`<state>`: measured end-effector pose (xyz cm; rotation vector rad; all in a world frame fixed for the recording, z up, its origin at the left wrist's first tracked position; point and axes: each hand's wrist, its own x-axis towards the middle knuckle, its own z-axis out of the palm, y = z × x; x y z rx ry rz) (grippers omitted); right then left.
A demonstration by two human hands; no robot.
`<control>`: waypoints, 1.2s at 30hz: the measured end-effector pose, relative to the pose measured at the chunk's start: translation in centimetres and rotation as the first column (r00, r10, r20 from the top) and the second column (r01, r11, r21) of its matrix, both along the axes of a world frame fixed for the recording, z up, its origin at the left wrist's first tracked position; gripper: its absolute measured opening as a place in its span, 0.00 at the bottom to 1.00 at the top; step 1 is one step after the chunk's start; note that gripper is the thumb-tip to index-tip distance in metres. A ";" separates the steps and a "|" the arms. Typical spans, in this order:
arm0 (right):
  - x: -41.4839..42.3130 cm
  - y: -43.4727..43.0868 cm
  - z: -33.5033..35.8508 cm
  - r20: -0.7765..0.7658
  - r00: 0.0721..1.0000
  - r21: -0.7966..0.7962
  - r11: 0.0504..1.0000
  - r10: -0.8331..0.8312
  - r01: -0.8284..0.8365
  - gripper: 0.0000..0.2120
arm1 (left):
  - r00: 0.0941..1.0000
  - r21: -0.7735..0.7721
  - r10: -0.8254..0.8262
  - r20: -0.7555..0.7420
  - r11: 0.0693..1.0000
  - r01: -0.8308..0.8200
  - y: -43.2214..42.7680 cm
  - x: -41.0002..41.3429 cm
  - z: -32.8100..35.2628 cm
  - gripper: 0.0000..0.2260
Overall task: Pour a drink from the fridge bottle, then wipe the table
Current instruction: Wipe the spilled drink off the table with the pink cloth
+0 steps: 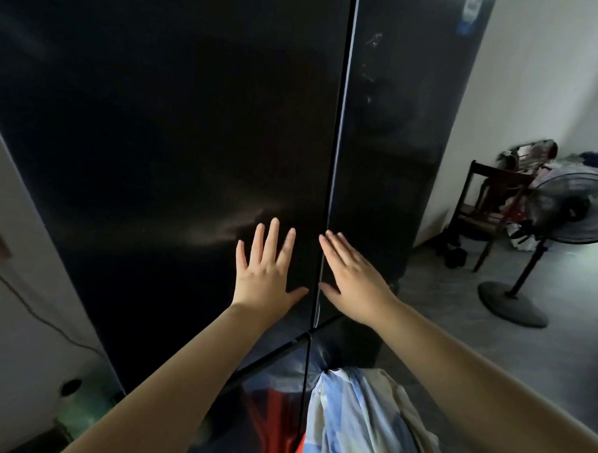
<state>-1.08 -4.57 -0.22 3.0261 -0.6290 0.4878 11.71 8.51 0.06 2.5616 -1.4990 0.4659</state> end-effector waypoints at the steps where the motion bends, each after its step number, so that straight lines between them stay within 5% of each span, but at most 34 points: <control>1: -1.0 0.7 0.1 -0.004 1.000 0.014 0.999 -0.031 0.031 0.36 | 0.998 -0.007 -0.038 -0.059 0.999 0.038 0.4 -0.8 0.0 0.41; 7: -11.3 4.9 1.5 0.032 0.975 0.115 0.970 -0.220 0.215 0.27 | 0.917 0.003 -0.287 -0.276 0.954 0.300 3.0 -6.7 1.2 0.31; 15: -33.5 15.5 0.5 0.059 0.745 0.143 0.744 -0.664 0.652 0.28 | 0.695 0.039 -0.693 -0.191 0.702 0.711 3.1 -25.8 1.6 0.38; 25: -55.5 34.8 3.1 0.148 0.170 0.142 0.192 -0.974 0.971 0.28 | 0.132 -0.070 -0.981 -0.139 0.143 0.987 10.6 -51.5 4.4 0.37; 36: -66.0 53.5 2.4 0.152 -0.466 0.132 -0.449 -0.872 0.884 0.27 | -0.463 -0.023 -0.885 -0.055 -0.463 0.886 20.5 -70.9 4.7 0.35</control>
